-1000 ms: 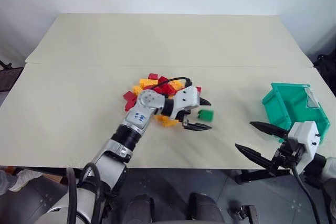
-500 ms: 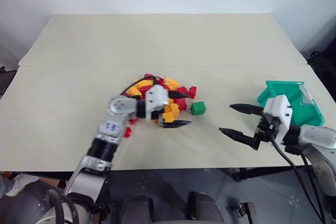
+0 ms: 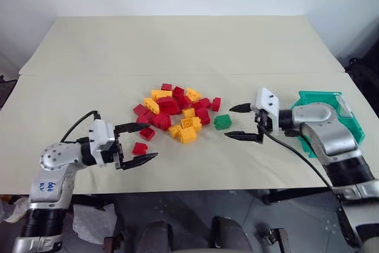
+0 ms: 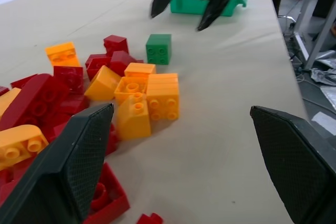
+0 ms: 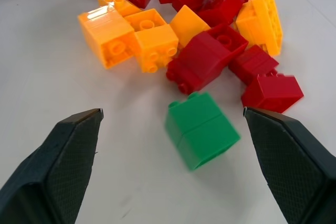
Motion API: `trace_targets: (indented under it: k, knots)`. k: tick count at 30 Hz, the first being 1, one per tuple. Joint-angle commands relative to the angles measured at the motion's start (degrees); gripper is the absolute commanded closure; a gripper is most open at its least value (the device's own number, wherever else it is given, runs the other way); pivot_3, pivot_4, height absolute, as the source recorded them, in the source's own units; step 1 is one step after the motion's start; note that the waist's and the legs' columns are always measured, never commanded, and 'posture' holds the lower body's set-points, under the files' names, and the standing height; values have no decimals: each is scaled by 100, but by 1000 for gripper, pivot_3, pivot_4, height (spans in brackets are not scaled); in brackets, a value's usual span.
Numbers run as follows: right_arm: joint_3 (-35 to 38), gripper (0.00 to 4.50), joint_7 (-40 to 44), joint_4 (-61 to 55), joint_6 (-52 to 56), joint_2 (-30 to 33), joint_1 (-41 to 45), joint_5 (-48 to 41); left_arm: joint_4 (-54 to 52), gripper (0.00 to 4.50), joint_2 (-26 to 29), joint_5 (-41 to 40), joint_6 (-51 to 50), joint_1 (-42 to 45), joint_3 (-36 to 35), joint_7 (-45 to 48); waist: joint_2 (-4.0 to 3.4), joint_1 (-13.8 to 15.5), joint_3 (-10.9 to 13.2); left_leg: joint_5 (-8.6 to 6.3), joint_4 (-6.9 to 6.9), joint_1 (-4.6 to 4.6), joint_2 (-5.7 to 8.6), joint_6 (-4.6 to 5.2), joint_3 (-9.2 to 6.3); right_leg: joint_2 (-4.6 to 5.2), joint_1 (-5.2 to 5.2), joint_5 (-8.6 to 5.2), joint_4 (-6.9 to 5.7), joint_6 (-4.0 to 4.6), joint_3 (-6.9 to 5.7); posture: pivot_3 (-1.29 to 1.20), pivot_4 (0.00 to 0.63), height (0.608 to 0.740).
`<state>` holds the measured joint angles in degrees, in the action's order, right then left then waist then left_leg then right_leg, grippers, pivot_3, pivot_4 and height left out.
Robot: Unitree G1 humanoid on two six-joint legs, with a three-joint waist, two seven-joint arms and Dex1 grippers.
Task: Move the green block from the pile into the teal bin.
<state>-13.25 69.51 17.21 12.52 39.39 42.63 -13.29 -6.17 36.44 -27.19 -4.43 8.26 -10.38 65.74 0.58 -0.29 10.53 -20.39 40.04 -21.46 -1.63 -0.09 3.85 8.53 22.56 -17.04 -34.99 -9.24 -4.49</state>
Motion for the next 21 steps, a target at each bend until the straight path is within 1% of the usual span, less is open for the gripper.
trace_targets:
  k: [1,5,8,10,11,12,19,20,21]
  knots:
    - [-175,0,432,1115,-862,-222,591,425,-371,113,31,-210,-156,-103,-67,-127,0,-12,0,0,0,1,0,-1,-1,0,0,0,-3,0,-2,0,150,740]
    - [-252,0,805,2125,-1281,-510,1116,654,-510,113,-19,-210,-269,-65,22,-252,-1,-43,0,-1,-4,1,-1,-2,0,-1,2,0,-3,0,-3,0,150,740]
    - [-405,0,1032,2998,-1650,-666,1515,1006,-566,113,-35,-220,-301,-67,79,-254,-1,-94,1,-2,-4,1,-1,-4,-1,-1,2,0,-3,0,-6,0,150,740]
    - [-339,0,1093,3379,-1745,-764,1684,1052,-547,113,-36,-214,-310,-43,92,-258,-2,-138,1,-2,-5,1,-1,-4,-2,-1,2,0,-4,0,-7,0,150,740]
    - [-314,386,1171,3518,-1754,-792,1742,1071,-538,0,-37,-207,-311,-30,104,-261,-2,-152,1,-2,-6,1,-2,-5,-2,-1,2,0,-3,0,-7,0,150,740]
    - [-315,598,1334,3576,-1818,-781,1760,1086,-531,0,-37,-203,-314,-14,116,-263,-3,-161,2,-2,-7,1,-3,-6,-3,-1,2,0,-4,0,-8,0,150,740]
    - [93,2924,1579,3409,-1939,-755,1604,841,-464,0,-71,-199,-306,87,208,-257,-11,-165,6,-2,-7,1,-4,-8,-3,-1,2,0,-4,0,-8,0,150,740]
    - [166,3127,1632,3293,-1939,-728,1513,777,-450,0,-87,-197,-304,112,239,-253,-11,-161,7,-2,-7,1,-4,-8,-3,-2,2,0,-4,0,-8,0,150,740]
    - [221,3127,1668,3187,-1930,-703,1435,733,-436,0,-101,-195,-303,135,264,-249,-11,-151,7,-2,-7,1,-4,-9,-3,-1,2,0,-3,0,-8,0,150,740]
